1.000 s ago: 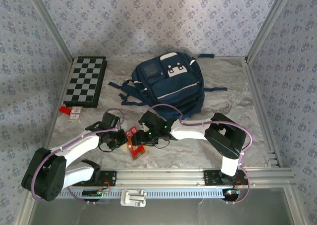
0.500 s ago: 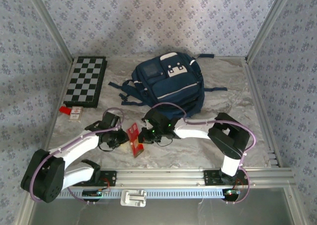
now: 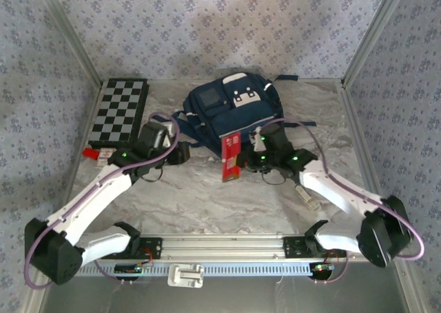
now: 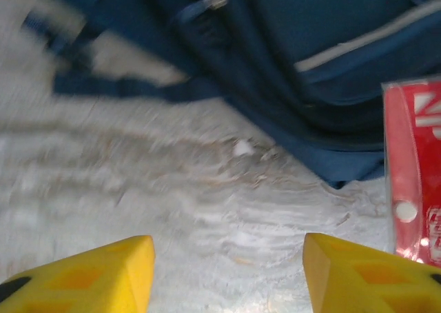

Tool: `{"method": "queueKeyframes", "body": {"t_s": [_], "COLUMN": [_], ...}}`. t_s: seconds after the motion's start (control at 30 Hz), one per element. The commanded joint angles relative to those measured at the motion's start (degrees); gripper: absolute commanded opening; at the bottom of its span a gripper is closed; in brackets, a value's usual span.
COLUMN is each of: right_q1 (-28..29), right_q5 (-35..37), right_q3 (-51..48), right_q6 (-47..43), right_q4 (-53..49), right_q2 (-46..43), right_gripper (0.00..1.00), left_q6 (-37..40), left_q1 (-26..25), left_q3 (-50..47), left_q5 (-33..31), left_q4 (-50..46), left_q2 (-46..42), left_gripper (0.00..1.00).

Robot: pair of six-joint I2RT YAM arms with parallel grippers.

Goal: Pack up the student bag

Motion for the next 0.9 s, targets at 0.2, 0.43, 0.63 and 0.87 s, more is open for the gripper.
{"method": "queueKeyframes", "body": {"t_s": [0.2,0.43,0.63,0.87], "right_q1": [-22.77,-33.4,-35.8,-36.31], "right_q5": [-9.71,-12.93,-13.48,-13.35], "right_q3": [-0.07,0.84,0.75,1.41], "right_q6": [-6.02,-9.59,-9.58,-9.62], "right_q4": [-19.72,-25.1,-24.94,-22.73], "right_q2": [-11.75,-11.42,-10.19,-7.81], "right_gripper": [0.0,0.0,0.0,0.0], "left_q6": [29.2,39.08,43.51,43.38], "left_q1": [-8.51,-11.13,-13.43,-13.09], "left_q3": [22.87,35.45,42.72,47.98], "left_q5": [-3.0,0.63,-0.44,-3.49], "left_q4": [3.73,3.54,1.82,2.82], "left_q2": [26.12,41.72,50.65,56.98], "left_gripper": [0.67,0.75,0.79,0.74]}}
